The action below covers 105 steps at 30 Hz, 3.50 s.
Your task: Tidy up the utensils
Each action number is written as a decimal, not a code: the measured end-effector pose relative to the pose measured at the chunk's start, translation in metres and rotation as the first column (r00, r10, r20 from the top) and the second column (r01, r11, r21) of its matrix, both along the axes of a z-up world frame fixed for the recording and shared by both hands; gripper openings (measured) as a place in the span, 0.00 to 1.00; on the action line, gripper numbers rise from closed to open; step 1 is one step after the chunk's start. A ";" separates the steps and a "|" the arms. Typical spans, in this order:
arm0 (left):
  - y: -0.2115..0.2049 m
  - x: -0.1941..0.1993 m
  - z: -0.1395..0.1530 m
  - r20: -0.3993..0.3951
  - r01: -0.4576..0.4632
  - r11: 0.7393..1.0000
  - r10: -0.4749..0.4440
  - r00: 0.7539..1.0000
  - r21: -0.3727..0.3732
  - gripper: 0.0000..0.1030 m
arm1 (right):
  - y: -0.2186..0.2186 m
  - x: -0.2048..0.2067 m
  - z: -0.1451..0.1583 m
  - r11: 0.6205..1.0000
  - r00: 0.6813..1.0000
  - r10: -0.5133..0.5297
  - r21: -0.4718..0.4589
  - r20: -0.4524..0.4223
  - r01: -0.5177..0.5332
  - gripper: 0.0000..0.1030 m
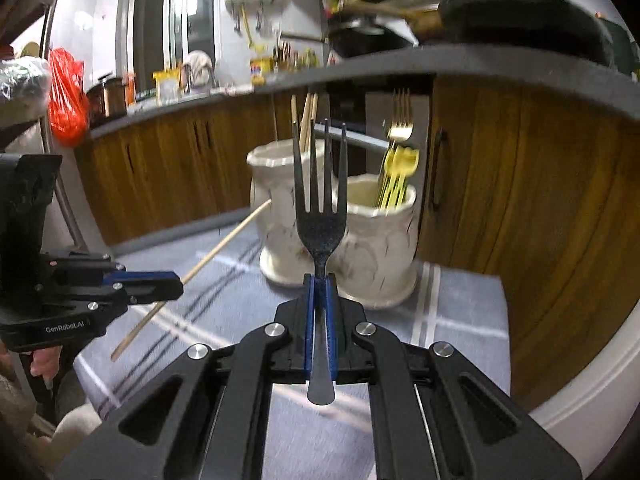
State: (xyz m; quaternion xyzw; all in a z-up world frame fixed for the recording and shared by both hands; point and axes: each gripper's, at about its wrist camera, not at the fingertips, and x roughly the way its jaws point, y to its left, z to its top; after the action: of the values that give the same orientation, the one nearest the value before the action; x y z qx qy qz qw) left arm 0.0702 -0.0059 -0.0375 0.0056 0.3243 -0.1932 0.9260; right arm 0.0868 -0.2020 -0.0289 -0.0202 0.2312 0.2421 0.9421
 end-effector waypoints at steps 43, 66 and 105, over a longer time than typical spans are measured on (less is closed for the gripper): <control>0.023 0.121 0.034 0.301 -0.152 0.963 0.216 0.929 -0.223 0.06 | -0.015 0.120 0.029 0.968 0.985 -0.164 0.201 0.058 0.149 0.05; 0.032 0.091 0.031 0.286 -0.167 0.969 0.214 0.934 -0.179 0.37 | -0.016 0.117 0.018 0.965 0.976 -0.217 0.147 -0.019 0.217 0.28; 0.018 -0.005 -0.020 0.379 -0.255 0.967 0.240 0.894 -0.010 0.95 | -0.008 0.012 -0.017 0.981 0.964 -0.195 0.040 0.184 0.191 0.95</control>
State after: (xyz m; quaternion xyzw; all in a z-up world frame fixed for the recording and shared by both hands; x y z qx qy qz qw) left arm 0.0650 0.0121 -0.0571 0.0197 0.1421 -0.0625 0.9877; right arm 0.0985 -0.2105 -0.0463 -0.0100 0.1401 0.1488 0.9788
